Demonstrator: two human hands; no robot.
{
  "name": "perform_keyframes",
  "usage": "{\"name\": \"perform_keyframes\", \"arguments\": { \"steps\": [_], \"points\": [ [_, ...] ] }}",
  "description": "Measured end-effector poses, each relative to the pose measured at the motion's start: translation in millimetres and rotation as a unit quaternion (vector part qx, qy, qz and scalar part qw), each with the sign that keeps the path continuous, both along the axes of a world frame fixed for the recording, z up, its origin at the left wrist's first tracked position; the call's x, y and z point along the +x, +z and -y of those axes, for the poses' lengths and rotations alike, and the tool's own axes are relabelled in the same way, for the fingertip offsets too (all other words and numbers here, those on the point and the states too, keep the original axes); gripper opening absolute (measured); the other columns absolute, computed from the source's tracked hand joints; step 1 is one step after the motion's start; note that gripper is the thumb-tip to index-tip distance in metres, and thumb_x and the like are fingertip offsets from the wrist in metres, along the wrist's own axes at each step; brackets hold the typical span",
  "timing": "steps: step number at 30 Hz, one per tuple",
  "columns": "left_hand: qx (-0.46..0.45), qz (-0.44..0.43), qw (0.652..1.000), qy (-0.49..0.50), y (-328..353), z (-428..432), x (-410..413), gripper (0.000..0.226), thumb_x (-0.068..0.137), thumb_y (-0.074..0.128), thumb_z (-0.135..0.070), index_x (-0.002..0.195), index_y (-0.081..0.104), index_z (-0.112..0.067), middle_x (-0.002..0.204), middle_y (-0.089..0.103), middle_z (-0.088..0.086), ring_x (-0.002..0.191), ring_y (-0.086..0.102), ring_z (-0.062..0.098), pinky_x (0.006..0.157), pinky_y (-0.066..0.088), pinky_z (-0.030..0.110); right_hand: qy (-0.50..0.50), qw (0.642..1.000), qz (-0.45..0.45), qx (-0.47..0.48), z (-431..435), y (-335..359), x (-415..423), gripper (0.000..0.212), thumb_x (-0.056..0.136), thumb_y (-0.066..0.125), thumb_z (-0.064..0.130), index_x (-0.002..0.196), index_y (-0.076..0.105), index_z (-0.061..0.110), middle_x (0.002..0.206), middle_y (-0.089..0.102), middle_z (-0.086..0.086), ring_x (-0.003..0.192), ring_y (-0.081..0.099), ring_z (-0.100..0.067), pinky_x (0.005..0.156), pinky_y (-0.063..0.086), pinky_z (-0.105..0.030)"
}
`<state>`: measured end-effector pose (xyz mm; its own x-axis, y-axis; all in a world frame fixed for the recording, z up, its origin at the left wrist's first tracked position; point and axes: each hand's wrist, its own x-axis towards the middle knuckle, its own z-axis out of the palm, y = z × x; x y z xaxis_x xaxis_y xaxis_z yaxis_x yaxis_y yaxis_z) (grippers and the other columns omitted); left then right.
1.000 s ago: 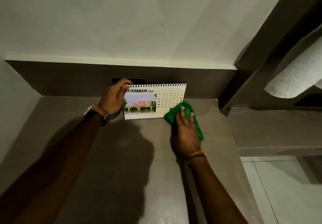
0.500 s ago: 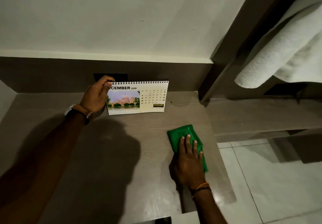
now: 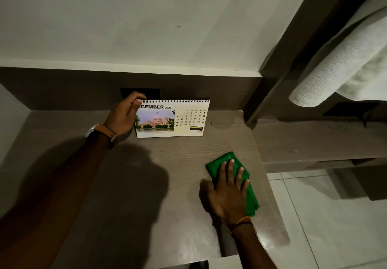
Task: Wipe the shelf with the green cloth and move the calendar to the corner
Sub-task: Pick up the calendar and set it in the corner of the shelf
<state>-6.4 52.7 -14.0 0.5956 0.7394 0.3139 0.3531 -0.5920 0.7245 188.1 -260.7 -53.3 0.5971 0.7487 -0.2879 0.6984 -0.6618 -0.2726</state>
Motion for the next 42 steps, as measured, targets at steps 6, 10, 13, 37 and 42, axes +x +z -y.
{"name": "perform_keyframes", "arguments": {
  "steps": [6,10,13,37,42],
  "points": [
    [-0.022,0.013,1.0,-0.005,-1.1,5.3,-2.5,0.022,0.106,0.033,-0.037,0.117,0.045,-0.052,0.103,0.062,-0.023,0.089,0.06,-0.002,0.075,0.049,0.018,-0.038,0.942,-0.155,0.294,-80.2,16.1,9.4,0.063,0.099,0.062,0.035,0.154,0.035,0.025,0.161,0.033,0.007,0.148,0.028,-0.017,0.122,0.028,-0.046],
    [-0.031,0.021,0.999,0.007,-5.9,11.8,-2.0,0.03,0.106,0.036,-0.037,0.132,0.043,-0.048,0.121,0.064,0.008,0.102,0.064,0.027,0.089,0.054,0.055,-0.079,0.873,-0.322,0.358,-137.2,27.0,15.9,0.068,0.092,0.074,0.019,0.152,0.04,0.024,0.15,0.05,0.002,0.134,0.05,-0.014,0.115,0.042,-0.042],
    [-0.035,0.029,0.999,0.024,-10.2,17.8,-5.1,0.046,0.105,0.042,-0.033,0.149,0.032,-0.042,0.133,0.06,0.019,0.107,0.06,0.033,0.095,0.05,0.057,-0.128,0.857,-0.341,0.364,-153.7,27.7,28.3,0.083,0.089,0.079,0.016,0.157,0.032,0.019,0.148,0.049,-0.005,0.131,0.054,-0.021,0.112,0.046,-0.045],
    [-0.178,0.048,0.964,0.194,-74.8,18.4,-87.2,0.029,0.089,0.071,-0.022,0.112,0.055,-0.024,0.1,0.066,-0.001,0.086,0.068,0.019,0.072,0.057,0.033,0.02,0.897,-0.301,0.322,-199.3,-6.3,2.7,0.043,0.088,0.079,0.012,0.128,0.064,0.014,0.125,0.072,-0.001,0.1,0.066,0.007,0.087,0.055,-0.013],
    [-0.177,0.052,0.963,0.197,-78.6,21.1,-97.8,0.035,0.08,0.081,-0.015,0.106,0.058,-0.021,0.094,0.069,-0.003,0.088,0.067,0.011,0.081,0.055,0.032,0.008,0.9,-0.254,0.354,-203.6,-11.3,-7.1,0.051,0.082,0.082,0.007,0.128,0.066,0.02,0.117,0.062,-0.001,0.107,0.064,-0.017,0.1,0.054,-0.036]
  ]
}}
